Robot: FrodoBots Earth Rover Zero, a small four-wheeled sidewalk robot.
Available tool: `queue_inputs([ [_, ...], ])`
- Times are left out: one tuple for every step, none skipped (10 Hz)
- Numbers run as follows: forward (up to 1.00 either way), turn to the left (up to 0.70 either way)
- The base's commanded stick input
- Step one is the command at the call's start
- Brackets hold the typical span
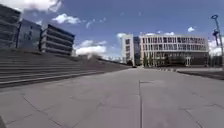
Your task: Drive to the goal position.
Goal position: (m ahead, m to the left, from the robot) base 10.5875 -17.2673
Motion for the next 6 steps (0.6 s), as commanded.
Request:
queue_inputs([
  [0.7,0.06],
  [0.7,0.01],
  [0.7,0.03],
  [0.7,0.0],
  [0.69,0.0],
  [0.65,0.0],
])
